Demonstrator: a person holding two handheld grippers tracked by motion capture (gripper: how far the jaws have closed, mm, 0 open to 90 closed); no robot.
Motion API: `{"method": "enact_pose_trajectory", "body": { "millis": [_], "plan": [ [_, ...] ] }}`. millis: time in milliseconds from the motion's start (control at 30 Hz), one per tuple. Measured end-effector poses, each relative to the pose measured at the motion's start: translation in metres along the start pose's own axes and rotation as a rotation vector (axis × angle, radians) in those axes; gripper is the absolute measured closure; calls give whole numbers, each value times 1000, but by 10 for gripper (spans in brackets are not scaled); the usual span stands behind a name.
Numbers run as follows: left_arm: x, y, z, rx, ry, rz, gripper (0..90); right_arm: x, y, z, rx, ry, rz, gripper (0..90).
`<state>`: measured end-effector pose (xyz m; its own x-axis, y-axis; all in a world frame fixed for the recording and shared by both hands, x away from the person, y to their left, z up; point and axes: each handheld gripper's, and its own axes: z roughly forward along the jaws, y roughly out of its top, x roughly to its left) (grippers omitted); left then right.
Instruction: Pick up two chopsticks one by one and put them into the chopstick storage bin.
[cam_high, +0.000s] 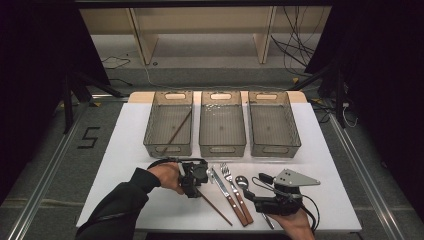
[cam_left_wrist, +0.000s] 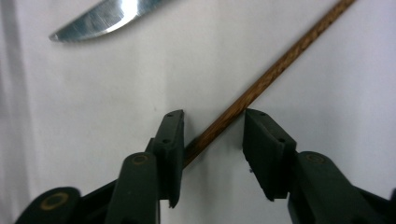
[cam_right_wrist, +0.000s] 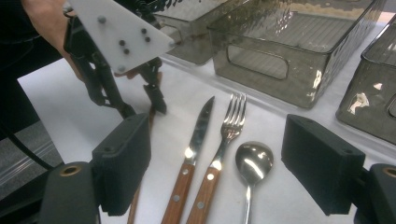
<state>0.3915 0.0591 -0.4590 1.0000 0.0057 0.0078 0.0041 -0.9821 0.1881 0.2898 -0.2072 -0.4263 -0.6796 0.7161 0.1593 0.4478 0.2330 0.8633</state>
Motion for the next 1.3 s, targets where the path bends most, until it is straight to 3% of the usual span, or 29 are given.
{"method": "enact_pose_trajectory", "body": {
  "millis": [400,500,567,767,900,1100,1300],
  "plan": [
    [-12,-15,-4,44,-7,45,749,-1,0,1,7,-2,2,249],
    [-17,-19,-5,59,3,91,773,-1,-1,2,9,-1,3,249],
    [-18,-19,-4,51,4,89,785,-1,0,2,9,-1,2,249],
    [-21,-21,-6,84,-8,152,818,-1,0,3,12,-2,-1,250],
    [-23,-22,-6,85,-18,170,837,-1,-1,3,13,-3,3,250],
    [-23,-23,-6,88,-20,177,842,-2,-1,2,12,-5,4,250],
    [-24,-25,-7,96,-16,149,846,-2,-1,3,14,-4,3,250]
  ]
}}
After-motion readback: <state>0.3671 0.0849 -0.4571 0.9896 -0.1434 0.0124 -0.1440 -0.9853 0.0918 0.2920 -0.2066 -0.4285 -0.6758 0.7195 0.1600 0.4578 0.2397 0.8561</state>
